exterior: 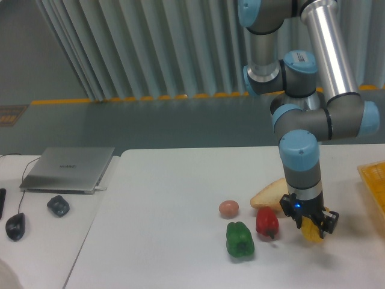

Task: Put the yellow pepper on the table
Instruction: 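Lower the yellow pepper onto the table beside the red pepper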

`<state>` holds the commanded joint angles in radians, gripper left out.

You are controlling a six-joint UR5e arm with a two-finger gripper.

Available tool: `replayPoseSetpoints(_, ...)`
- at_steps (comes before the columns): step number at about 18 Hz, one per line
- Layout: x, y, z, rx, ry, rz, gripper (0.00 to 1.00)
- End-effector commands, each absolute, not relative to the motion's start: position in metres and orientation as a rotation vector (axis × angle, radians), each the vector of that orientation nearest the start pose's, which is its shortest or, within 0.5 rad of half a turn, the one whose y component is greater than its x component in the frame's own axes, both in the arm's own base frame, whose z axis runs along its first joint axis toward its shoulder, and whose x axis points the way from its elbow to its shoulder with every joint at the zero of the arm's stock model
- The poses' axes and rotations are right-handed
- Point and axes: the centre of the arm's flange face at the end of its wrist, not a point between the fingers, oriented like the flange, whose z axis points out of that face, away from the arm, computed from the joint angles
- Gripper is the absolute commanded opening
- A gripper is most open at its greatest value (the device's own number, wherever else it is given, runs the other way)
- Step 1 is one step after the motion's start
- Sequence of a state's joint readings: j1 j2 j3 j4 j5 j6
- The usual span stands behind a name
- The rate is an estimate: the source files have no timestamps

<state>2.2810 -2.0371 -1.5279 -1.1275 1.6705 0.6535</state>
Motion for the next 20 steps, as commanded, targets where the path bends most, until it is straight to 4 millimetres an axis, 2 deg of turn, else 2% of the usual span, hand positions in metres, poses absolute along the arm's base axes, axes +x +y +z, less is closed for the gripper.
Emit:
replayPoseSetpoints(1, -0.330, 0.573, 0.283, -3.187, -0.085, 0.144, 0.56)
replayPoseSetpoints(2, -0.331, 0.574, 0.285, -3.186, -0.085, 0.151, 0.74)
replayPoseSetpoints(3, -0.331, 0.574, 0.286, -3.183, -0.078, 0.155, 1.00)
replayPoseSetpoints(9, -0.332, 0.575, 0.292, -3.170, -0.069, 0.173, 1.00)
replayPoseSetpoints(12, -0.336, 0.579, 0.300, -3.133, -0.051, 0.223, 1.00)
replayPoseSetpoints(15, -0.339, 0.577, 0.313, -3.142, 0.187, 0.287, 1.00)
replayPoseSetpoints(20, -0.340, 0.569, 0.339, -3.113, 0.403, 0.342, 1.00)
